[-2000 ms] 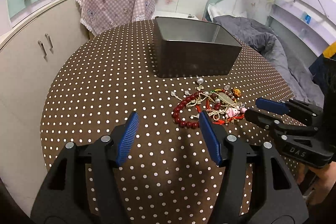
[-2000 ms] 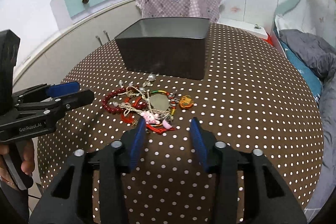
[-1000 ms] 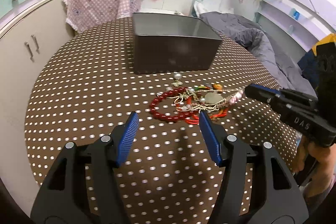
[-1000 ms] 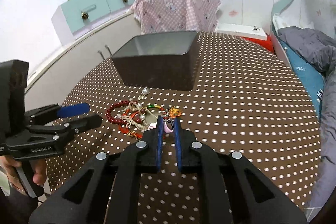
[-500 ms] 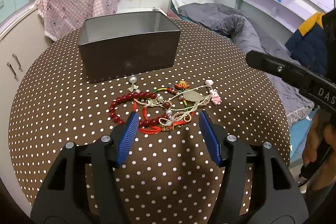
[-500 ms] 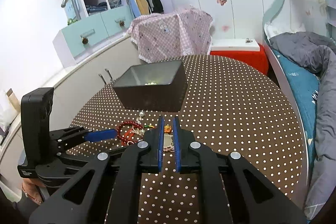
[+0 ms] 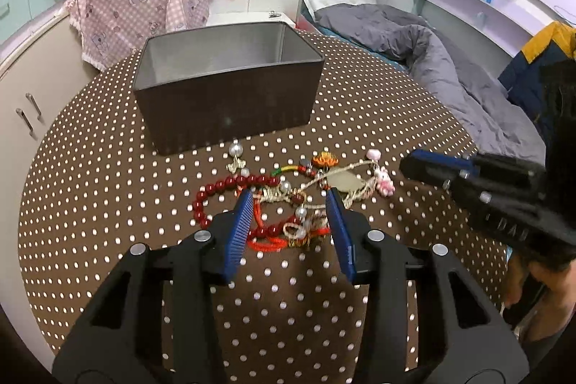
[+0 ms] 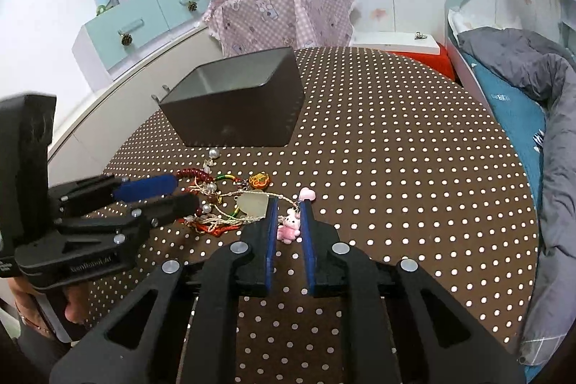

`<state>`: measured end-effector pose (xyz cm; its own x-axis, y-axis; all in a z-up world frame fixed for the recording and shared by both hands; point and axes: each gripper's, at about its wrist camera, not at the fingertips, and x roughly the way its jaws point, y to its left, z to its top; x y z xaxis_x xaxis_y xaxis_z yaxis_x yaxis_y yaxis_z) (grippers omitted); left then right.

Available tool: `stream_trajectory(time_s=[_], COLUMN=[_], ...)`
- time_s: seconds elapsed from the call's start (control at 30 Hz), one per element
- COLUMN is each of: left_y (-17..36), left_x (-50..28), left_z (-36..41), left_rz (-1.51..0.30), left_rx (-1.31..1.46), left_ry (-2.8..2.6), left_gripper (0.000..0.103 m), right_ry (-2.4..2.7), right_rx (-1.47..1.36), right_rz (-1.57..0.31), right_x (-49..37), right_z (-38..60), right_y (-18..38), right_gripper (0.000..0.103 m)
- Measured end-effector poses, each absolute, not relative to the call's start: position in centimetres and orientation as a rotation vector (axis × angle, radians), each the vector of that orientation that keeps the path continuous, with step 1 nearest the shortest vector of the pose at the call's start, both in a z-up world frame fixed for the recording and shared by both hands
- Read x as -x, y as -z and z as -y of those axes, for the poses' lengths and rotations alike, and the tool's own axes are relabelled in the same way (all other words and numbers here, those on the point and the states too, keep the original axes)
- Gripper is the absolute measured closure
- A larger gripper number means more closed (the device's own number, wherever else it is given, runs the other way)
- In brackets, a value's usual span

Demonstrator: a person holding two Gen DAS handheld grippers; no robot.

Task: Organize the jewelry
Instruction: 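Move both open tools back from the box over the jewelry pile, then grasp the red bead bracelet with the left tool while the right tool grasps a cord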

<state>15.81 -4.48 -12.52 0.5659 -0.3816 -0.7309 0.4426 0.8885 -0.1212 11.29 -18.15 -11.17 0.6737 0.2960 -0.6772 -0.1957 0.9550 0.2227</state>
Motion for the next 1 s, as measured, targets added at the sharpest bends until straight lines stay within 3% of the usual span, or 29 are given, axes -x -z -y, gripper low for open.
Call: stream_trajectory(time_s=[0.4, 0.5, 0.63, 0.83, 1.0], left_y=[13.9, 14.7, 14.8, 10.8, 8.8], left_x=[-17.4, -17.9, -17.9, -14.9, -13.9], left_z=[0.4, 0.9, 2.0, 0.7, -1.7], left_rz=[-0.884, -0.903, -0.881, -0.658, -0.606], left_rx=[-0.008, -0.019, -0.103, 0.02, 0.096], left_ry=[0.305, 0.313, 0.298, 0.38, 0.355], left_gripper=[0.062, 0.07, 0.095, 0.096, 0.096], right_ry=[-0.295, -0.293, -0.288, -0.267, -0.263], right_rx=[-0.148, -0.153, -0.156, -0.144, -0.116], right_rz=[-0.817, -0.817, -0.819, -0.812, -0.799], right_x=[-11.6, -11.5, -11.4, -11.2, -11.0], right_z=[18.2, 18.4, 18.6, 18.7, 17.8], right_y=[12.2, 12.2, 12.3, 12.1, 11.6], right_gripper=[0.081, 0.079, 0.075, 0.072, 0.069])
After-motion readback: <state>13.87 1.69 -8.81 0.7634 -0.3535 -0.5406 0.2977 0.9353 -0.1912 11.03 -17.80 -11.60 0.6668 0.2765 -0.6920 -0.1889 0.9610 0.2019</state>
